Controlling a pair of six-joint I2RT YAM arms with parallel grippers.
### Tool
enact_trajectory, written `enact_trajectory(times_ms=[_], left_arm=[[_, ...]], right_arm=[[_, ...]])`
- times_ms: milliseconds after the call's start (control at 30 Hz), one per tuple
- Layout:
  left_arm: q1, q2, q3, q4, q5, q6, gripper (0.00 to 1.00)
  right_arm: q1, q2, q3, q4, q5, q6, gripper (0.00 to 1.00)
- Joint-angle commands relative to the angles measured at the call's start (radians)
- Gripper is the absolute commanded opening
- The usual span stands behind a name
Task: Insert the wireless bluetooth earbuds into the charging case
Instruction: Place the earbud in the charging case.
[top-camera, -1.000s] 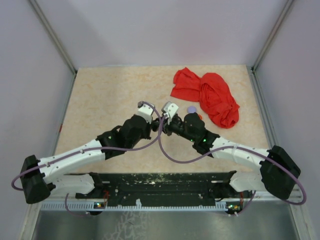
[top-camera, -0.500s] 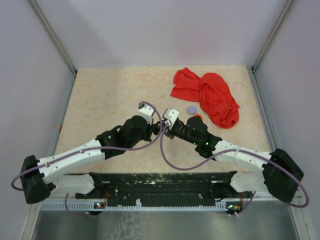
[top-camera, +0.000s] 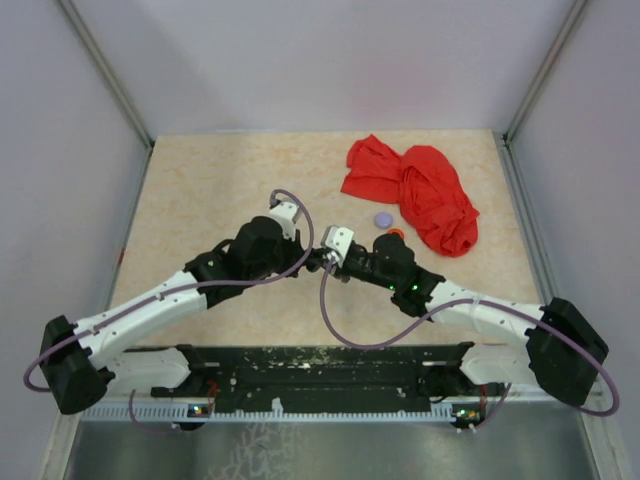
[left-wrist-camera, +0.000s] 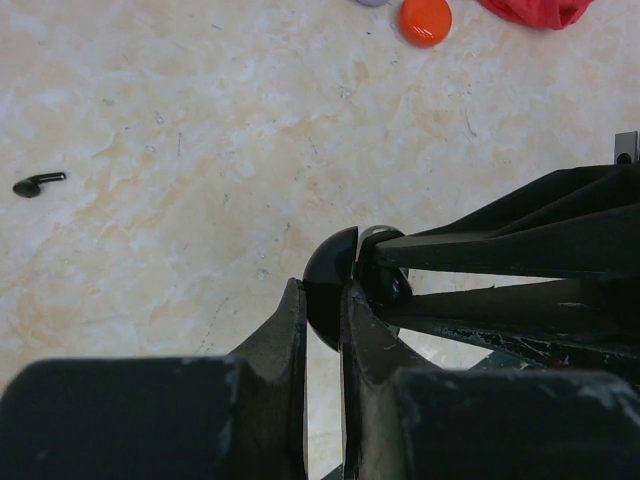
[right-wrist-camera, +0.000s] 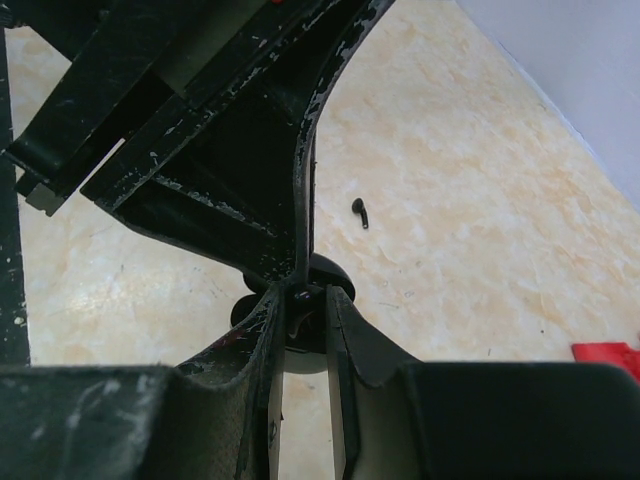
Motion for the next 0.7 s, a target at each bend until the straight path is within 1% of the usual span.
enact_trajectory(times_ms=[0, 233, 333, 400, 467, 600, 667], left_arm=[[0.056, -0.013, 0.042, 0.02, 0.062, -0.004, 0.01], [0.058, -0.02, 0.036, 0.024, 0.092, 0.015, 0.01], [0.058, -0.02, 0.031, 0.033, 0.112, 0.025, 0.01], [0.058, -0.02, 0.029, 0.037, 0.117, 0.029, 0.01], [0.058, -0.017, 0.028, 0.039, 0.12, 0.031, 0.01], [0.058, -0.001, 0.026, 0.031, 0.109, 0.03, 0.01], [0.059, 0.007, 0.023, 0.021, 0.093, 0.029, 0.01]], right_arm=[[0.009, 0.003, 0.026, -0.041, -0.064, -0.013, 0.06], [0.01, 0.026, 0.064, -0.069, 0.04, 0.017, 0.1], [0.009, 0.036, 0.084, -0.085, 0.073, 0.035, 0.17], [0.01, 0.043, 0.095, -0.094, 0.081, 0.04, 0.19], [0.01, 0.048, 0.101, -0.1, 0.083, 0.05, 0.24], [0.009, 0.048, 0.127, -0.122, 0.083, 0.072, 0.42], [0.01, 0.037, 0.14, -0.138, 0.085, 0.082, 0.48]])
